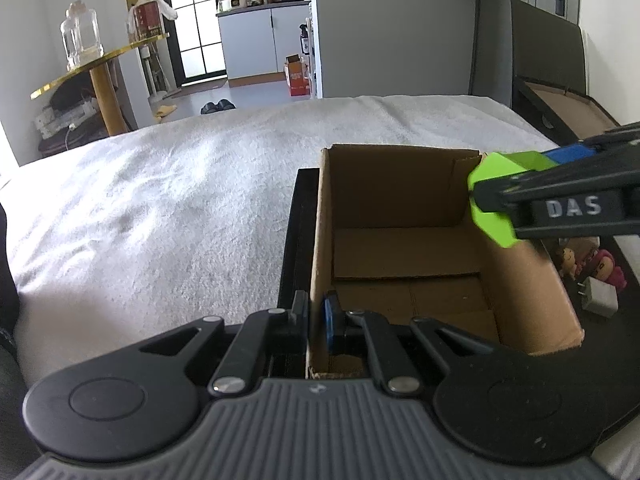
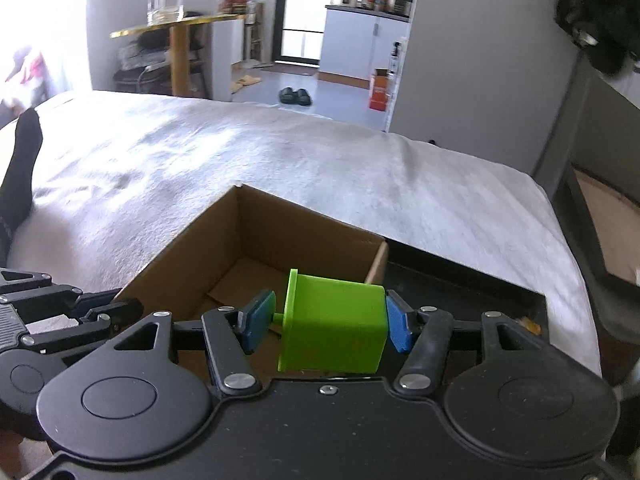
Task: Organize rigid objects
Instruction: 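Lift the green cup with the right gripper and release it into the cardboard box, then move the right gripper to the white plug charger and grasp it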
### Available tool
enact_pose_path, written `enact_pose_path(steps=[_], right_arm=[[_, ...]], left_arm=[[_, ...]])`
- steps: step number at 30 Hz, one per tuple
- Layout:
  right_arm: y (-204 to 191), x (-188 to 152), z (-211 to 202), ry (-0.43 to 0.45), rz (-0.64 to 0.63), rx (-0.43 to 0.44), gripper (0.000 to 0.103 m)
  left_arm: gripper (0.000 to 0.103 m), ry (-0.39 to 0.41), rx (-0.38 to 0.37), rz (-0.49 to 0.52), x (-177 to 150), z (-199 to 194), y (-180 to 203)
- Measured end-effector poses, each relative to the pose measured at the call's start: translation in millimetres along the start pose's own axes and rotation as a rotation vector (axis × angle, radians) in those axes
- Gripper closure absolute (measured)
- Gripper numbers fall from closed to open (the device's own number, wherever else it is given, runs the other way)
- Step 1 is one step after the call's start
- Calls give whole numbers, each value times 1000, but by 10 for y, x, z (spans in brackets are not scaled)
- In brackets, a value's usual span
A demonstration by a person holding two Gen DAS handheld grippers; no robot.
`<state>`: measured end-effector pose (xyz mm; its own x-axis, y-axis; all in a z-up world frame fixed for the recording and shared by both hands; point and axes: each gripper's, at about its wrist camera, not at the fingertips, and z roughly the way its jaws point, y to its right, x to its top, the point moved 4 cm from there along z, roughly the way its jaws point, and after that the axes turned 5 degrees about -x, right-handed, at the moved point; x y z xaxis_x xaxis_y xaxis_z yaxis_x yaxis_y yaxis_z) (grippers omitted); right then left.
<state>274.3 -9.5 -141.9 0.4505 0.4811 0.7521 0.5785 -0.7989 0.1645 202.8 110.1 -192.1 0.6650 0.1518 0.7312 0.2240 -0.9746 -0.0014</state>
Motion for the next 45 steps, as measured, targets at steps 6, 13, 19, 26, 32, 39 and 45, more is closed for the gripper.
enact_pose_path(steps=[6,13,19,26,32,39,45], right_arm=[[-158,124,100,21,-63,37,46],[-225,224,176,19,-103,20,30],[-113,171,46,20,-79,-17,22],[96,33,-123,-19,19,-43,13],[377,-159,-314,-36,161,-52,9],[660,-403,-479,-26,232,-85,6],[850,-595,-582,21,250,-153,6]], left_arm=[[96,-2,-11,-20,9,8,-24],[95,-3,-18,-24,15,-5,-28],[95,-17,-10,-31,5,20,-34],[93,-43,16,-5,-12,39,17],[78,-59,25,-15,-16,8,14],[50,-32,28,0,-3,-36,81],[31,-34,35,28,-29,-14,183]])
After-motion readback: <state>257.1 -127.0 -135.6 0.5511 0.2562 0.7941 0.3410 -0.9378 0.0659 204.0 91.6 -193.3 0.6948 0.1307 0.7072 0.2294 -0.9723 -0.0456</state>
